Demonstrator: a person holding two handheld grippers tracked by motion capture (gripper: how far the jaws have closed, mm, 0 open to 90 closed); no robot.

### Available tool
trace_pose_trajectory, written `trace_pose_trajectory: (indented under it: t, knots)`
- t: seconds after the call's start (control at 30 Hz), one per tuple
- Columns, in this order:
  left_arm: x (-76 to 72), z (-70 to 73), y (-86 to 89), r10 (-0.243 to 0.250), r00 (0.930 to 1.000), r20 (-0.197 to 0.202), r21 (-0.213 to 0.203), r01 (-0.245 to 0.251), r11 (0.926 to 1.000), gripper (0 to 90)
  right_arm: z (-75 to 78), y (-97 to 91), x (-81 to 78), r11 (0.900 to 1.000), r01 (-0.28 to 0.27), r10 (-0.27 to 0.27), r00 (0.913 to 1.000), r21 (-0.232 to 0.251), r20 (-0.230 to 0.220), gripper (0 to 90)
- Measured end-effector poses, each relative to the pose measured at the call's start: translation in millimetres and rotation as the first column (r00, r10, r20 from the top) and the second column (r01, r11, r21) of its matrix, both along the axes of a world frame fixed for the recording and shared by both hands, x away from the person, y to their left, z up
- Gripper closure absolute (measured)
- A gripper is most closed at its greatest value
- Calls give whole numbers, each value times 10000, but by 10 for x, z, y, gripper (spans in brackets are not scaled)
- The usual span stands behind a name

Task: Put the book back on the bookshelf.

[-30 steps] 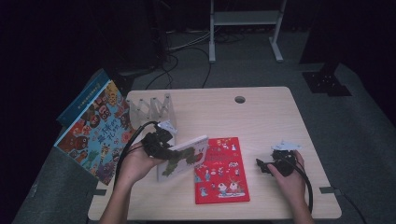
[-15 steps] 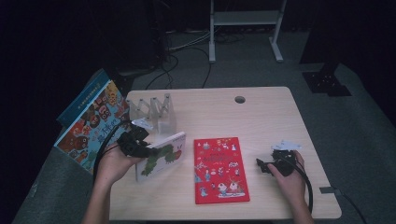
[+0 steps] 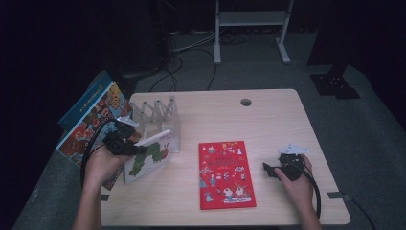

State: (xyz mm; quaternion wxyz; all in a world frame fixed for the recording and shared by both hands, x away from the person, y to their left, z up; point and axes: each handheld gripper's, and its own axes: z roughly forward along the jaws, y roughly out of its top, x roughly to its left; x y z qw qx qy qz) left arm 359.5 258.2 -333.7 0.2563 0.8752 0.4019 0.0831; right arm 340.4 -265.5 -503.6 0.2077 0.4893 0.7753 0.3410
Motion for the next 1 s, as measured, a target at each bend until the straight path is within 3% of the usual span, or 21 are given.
trace_pose_trajectory:
  t: [0.37, 0.63, 0.87, 1.0]
  knots:
    - [431, -40, -131, 746, 9967, 331, -182, -740, 9971, 755, 0, 0, 0, 10000, -1, 1, 10000, 1, 2, 110]
    - [610, -141, -232, 1166, 9907, 703, -285, -1149, 9930, 755, 1, -6, 9, 10000, -18, 18, 10000, -2, -14, 110]
    - [627, -225, -242, 1399, 9865, 847, -452, -1364, 9896, 754, 1, -6, 12, 10000, -16, 16, 10000, -3, -13, 110]
    - [618, -271, -267, 1374, 9874, 780, -301, -1354, 9903, 752, 1, -6, 12, 10000, -13, 13, 10000, -3, -12, 110]
